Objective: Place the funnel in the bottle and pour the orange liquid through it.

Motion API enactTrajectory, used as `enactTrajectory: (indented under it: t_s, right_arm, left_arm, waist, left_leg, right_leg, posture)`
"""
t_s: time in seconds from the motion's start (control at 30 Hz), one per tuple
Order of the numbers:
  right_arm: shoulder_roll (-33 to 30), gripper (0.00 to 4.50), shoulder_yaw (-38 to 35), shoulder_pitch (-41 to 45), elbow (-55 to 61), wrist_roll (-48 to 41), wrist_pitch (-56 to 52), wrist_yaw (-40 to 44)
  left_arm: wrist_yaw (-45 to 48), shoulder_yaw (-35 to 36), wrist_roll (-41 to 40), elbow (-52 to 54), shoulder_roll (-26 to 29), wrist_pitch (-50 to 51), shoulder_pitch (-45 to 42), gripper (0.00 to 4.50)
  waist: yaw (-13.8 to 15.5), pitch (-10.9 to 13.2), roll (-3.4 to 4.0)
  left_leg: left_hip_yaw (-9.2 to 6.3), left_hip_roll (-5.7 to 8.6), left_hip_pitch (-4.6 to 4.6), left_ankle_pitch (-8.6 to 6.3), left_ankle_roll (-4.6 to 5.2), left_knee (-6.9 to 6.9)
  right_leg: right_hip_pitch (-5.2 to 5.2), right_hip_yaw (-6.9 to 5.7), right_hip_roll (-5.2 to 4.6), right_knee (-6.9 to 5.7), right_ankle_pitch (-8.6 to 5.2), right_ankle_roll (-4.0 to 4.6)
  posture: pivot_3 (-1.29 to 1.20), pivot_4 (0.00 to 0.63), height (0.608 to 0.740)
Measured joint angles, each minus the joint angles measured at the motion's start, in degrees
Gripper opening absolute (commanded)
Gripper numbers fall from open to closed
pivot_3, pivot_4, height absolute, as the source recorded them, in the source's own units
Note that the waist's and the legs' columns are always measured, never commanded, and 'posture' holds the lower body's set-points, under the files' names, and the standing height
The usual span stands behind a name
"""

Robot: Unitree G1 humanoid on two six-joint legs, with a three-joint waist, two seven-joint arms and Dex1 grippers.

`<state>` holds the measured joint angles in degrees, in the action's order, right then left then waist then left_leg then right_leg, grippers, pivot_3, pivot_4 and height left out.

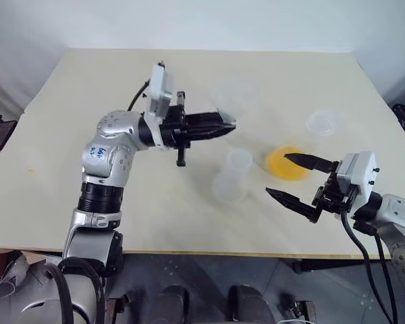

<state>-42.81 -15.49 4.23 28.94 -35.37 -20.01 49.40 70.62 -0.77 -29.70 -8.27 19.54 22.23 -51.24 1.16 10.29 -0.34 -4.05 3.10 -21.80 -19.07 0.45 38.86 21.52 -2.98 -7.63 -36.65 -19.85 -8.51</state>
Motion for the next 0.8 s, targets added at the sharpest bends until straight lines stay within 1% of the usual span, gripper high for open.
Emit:
enactTrajectory:
  t_s: [0.1, 0.43, 0.67, 0.8]
  right_arm:
    - [0.3, 4.50, 0.1, 0.1, 0.0, 0.1, 0.0, 0.0]
    - [0.8, 4.50, 0.1, -1.0, 0.4, 0.2, 0.0, -0.8]
    - [0.9, 4.50, 0.1, -3.0, 2.2, 0.2, -0.1, -1.8]
    - [0.9, 4.50, 0.1, -3.2, 2.6, 0.2, -0.1, -2.4]
  left_arm:
    - [0.6, -2.5, 0.9, -0.8, -1.1, -0.7, 0.5, 0.16]
    - [0.2, -6.5, 5.0, -6.6, -3.5, -4.2, -0.1, 0.16]
    - [-0.2, -7.1, 6.8, -8.7, -4.1, -5.5, -0.4, 0.16]
    - [-1.3, -7.2, 7.9, -10.7, -5.0, -5.9, -2.2, 0.16]
  waist:
    - [0.2, 0.0, 0.00]
    - [0.1, 0.0, 0.00]
    - [0.1, 0.0, 0.00]
    - [0.2, 0.0, 0.00]
  left_leg:
    - [-0.01, 0.03, -0.02, -0.01, 0.02, 0.03]
    - [-0.01, 0.07, -0.05, -0.02, 0.04, 0.05]
    - [-0.01, 0.07, -0.05, -0.02, 0.04, 0.06]
    - [-0.01, 0.10, -0.08, -0.02, 0.04, 0.11]
  right_leg:
    - [0.00, 0.00, -0.01, 0.01, 0.00, 0.00]
    - [0.00, -0.01, 0.00, 0.01, 0.00, 0.00]
    - [0.00, -0.01, 0.00, 0.01, 0.00, 0.00]
    - [0.00, -0.01, 0.00, 0.01, 0.00, -0.01]
  posture:
    - [0.00, 0.150, 0.740]
    - [0.00, 0.150, 0.740]
    - [0.00, 0.150, 0.740]
    - [0.00, 0.150, 0.740]
